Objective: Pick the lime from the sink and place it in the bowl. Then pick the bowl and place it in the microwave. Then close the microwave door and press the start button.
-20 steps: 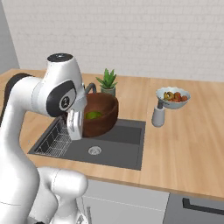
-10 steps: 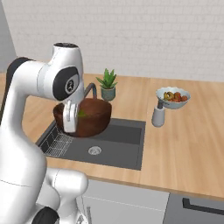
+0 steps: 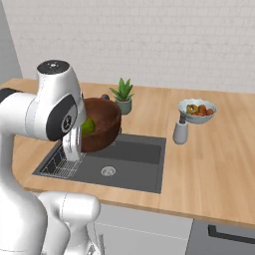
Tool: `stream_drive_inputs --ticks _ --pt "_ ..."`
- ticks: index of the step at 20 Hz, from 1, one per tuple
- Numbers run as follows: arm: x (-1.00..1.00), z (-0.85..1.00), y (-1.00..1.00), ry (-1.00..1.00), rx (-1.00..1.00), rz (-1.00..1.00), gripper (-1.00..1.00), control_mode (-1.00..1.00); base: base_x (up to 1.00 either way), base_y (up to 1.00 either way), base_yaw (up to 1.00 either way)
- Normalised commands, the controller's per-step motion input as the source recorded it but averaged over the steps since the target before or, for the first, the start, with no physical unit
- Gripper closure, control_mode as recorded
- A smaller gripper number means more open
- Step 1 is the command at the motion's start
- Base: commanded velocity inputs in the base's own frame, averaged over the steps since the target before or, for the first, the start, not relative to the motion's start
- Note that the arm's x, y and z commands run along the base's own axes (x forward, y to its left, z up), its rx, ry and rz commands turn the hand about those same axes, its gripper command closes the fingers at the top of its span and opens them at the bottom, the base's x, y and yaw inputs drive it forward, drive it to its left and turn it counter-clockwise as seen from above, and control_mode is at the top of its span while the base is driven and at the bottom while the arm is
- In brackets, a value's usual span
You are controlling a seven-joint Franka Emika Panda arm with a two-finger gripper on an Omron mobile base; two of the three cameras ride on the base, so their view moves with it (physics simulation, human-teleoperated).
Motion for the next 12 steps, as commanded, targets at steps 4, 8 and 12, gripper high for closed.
stream_drive_inputs --ticks 4,8,12 --pt "0.00 0.00 0.00 0.00 0.00 0.00 1.00 1.00 -0.07 -0.06 -0.03" --pt "0.00 0.00 0.00 0.00 0.00 0.00 1.00 1.00 -0.50 -0.27 -0.10" --pt "0.00 0.00 0.00 0.00 0.00 0.00 1.00 1.00 -0.96 -0.51 -0.16"
